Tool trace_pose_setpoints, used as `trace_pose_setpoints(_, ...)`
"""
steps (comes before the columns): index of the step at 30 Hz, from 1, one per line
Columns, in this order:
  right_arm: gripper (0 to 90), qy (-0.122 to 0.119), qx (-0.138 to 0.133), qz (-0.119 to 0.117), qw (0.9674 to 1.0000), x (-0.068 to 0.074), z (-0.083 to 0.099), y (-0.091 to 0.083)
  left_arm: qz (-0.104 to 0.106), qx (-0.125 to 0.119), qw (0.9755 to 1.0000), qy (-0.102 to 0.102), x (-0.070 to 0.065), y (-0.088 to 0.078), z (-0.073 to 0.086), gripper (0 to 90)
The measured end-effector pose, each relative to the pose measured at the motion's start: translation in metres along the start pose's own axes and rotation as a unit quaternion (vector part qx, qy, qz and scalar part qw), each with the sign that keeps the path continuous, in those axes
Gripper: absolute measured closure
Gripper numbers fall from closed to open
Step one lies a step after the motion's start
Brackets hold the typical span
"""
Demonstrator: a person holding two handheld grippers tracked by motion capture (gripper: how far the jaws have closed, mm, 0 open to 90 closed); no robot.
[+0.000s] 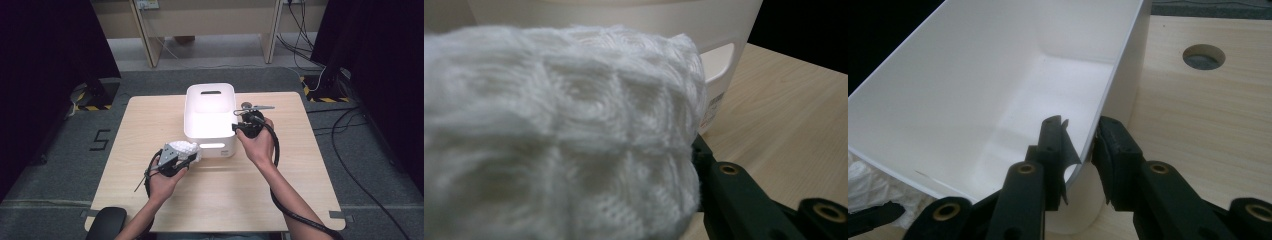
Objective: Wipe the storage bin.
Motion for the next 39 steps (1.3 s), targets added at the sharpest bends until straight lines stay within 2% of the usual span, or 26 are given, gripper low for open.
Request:
trace_pose_setpoints(17, 73.6, 0.001, -0.001, 0.000, 1.0000, 0.000, 0.000, 0.000, 0.001, 0.024, 0.9997, 0.004, 0.001, 0.008, 0.012, 75.3)
trace_pose_setpoints(39, 73.5, 0.001, -0.002, 0.000, 1.0000, -0.001, 0.000, 0.000, 0.009, 0.028, 0.9995, 0.007, -0.006, 0.015, 0.010, 75.2)
Point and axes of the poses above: each handheld gripper's, and its own axes: y roughly forward along the jaws, z roughly out of its underside, x roughly to its left, the point moved 2 cm from there along y, roughly forward along the jaws, and after that the axes turned 6 degrees about y, right-handed, at the moved point
